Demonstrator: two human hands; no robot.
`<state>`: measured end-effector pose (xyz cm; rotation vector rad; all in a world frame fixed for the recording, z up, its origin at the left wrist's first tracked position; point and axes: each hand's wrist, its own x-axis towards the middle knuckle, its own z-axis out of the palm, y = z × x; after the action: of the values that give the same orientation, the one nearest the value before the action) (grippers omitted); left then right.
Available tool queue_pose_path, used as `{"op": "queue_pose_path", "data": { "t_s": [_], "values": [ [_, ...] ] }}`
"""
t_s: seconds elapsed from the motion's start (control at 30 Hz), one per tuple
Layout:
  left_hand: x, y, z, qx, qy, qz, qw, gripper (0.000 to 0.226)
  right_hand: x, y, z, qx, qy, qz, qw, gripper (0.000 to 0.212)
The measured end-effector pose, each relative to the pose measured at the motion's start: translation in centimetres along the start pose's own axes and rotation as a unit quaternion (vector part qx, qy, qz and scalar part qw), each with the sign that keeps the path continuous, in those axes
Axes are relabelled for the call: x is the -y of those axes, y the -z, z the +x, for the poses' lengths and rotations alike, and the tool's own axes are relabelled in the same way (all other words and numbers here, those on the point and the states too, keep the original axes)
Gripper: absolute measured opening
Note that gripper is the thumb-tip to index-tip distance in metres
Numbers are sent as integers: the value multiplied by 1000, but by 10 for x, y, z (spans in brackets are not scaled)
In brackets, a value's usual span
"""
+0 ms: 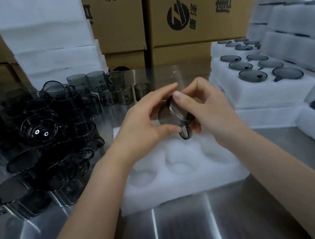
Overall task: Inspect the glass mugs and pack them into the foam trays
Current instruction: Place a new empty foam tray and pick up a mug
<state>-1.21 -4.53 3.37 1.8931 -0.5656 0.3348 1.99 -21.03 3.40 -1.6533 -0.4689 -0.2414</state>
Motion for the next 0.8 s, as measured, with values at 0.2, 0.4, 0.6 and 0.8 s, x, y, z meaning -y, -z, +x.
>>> {"op": "queue_pose_path", "data": {
  "t_s": [0.2,0.4,0.6,0.8],
  "values": [
    [-2,0,-1,-34,-53,65,996,68,6,2,2,29,-46,76,996,27],
    [0,-2,-1,-37,-49,47,997,86,3,0,1,88,-57,123,987,45],
    [-2,-4,-1,-38,-13,11,999,89,9,0,4,93,-132,340,926,39],
    [-2,-5,0,-109,-30,88,990,66,8,-9,-3,67,-43,97,992,31]
  ]
}}
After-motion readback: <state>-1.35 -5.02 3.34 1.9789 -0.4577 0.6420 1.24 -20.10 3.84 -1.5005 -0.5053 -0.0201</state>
